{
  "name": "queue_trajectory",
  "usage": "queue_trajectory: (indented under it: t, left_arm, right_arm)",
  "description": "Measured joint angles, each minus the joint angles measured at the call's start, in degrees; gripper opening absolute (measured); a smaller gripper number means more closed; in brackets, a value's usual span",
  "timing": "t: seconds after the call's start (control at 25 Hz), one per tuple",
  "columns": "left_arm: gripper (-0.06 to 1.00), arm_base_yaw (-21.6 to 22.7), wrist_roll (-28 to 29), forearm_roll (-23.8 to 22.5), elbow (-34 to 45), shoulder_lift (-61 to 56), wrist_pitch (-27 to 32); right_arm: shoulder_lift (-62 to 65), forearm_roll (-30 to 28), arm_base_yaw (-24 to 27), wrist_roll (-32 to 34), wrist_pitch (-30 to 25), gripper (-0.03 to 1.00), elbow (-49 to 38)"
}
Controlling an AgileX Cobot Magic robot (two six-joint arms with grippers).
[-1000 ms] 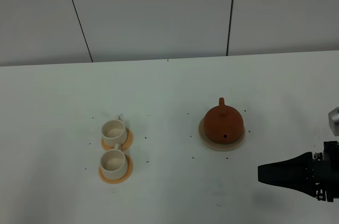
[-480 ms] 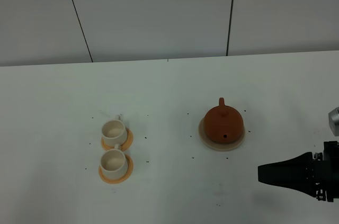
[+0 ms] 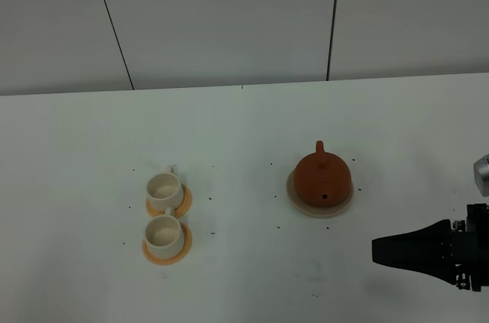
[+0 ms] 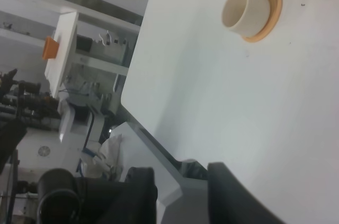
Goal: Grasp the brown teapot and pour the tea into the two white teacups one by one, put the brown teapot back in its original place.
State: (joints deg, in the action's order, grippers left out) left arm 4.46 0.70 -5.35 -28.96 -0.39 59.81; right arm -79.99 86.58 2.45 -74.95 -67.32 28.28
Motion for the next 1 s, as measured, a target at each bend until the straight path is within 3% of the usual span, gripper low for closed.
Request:
queue_trajectory:
  t: [0.4, 0.72, 1.0]
  left_arm:
    - [0.37, 0.00, -1.08, 2.21, 0.00, 0.00, 0.00]
    - [0.37, 0.00, -1.38, 2.28, 0.00, 0.00, 0.00]
    - [0.37, 0.00, -1.41, 2.28, 0.00, 0.00, 0.00]
  right_arm:
    - [0.00, 0.34, 0.00, -0.07, -0.43, 0.24, 0.00]
    - [-0.05, 4.51, 0.00, -4.66, 0.09, 0.24, 2.80]
    - [-0.22, 2.70, 0.00, -1.19, 8.62, 0.24, 14.29]
